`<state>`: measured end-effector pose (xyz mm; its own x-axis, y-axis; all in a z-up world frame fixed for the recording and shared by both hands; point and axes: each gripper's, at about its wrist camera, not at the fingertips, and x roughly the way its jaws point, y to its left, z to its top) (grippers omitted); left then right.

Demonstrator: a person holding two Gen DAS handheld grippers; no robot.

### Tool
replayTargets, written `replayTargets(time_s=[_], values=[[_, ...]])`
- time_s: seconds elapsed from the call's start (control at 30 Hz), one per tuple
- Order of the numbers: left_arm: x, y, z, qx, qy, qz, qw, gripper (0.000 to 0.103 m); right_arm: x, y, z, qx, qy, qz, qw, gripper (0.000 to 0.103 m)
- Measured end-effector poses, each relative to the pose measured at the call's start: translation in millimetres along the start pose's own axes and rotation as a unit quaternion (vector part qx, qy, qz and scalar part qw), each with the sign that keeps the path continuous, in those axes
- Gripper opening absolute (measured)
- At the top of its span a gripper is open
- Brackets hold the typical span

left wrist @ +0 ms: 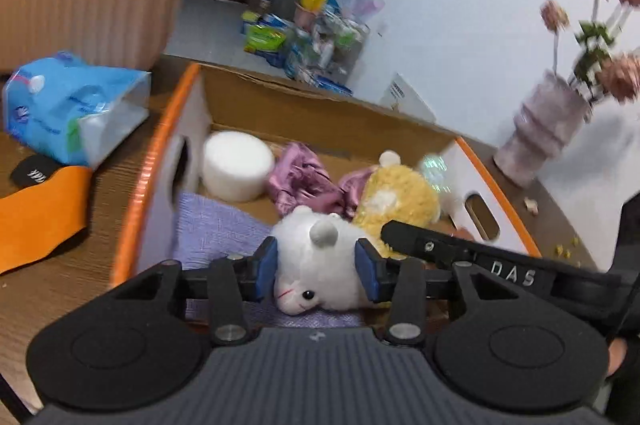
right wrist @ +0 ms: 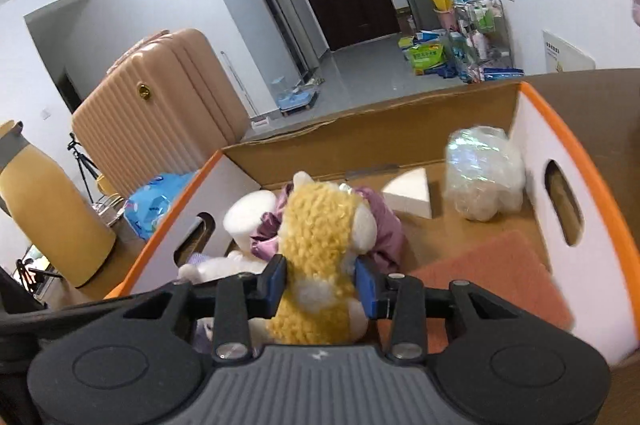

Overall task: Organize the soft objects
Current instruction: 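Carry the plush sheep into the box and open both tools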

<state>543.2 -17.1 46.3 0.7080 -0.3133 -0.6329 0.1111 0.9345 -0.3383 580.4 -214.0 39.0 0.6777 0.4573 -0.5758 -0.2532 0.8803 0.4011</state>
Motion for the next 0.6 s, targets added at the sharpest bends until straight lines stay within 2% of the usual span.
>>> replayTargets(time_s=[0.13,0.3,0.37,0.4,0.53,0.6], values=[[11,-9,4,-0.002,0.025,0.004,0.9997,0.041,-7,8,0,-0.035,0.012,-0.047,0.998,0.036],[8,-4,3,-0.002,0.017,0.011,0.9998,0.047,-1,2,9,-0.036,0.024,-0.032,0.999,0.043],[-6,-4,5,-0.005,0.005,0.012,0.9999,0.057,-9,7,12,-0.049,0.021,-0.043,0.998,0.047],[-17,-4,7,0.0,-0.007,0.011,0.9999,0.058,-18,10,13,-0.054,0.01,-0.049,0.997,0.048],[-63,-9,15,0.017,-0.046,0.017,0.9987,0.058,-62,24,23,-0.062,-0.027,-0.05,0.996,0.053],[-90,-12,15,0.029,-0.065,0.023,0.9972,0.059,-89,32,24,-0.079,-0.044,-0.056,0.994,0.059]])
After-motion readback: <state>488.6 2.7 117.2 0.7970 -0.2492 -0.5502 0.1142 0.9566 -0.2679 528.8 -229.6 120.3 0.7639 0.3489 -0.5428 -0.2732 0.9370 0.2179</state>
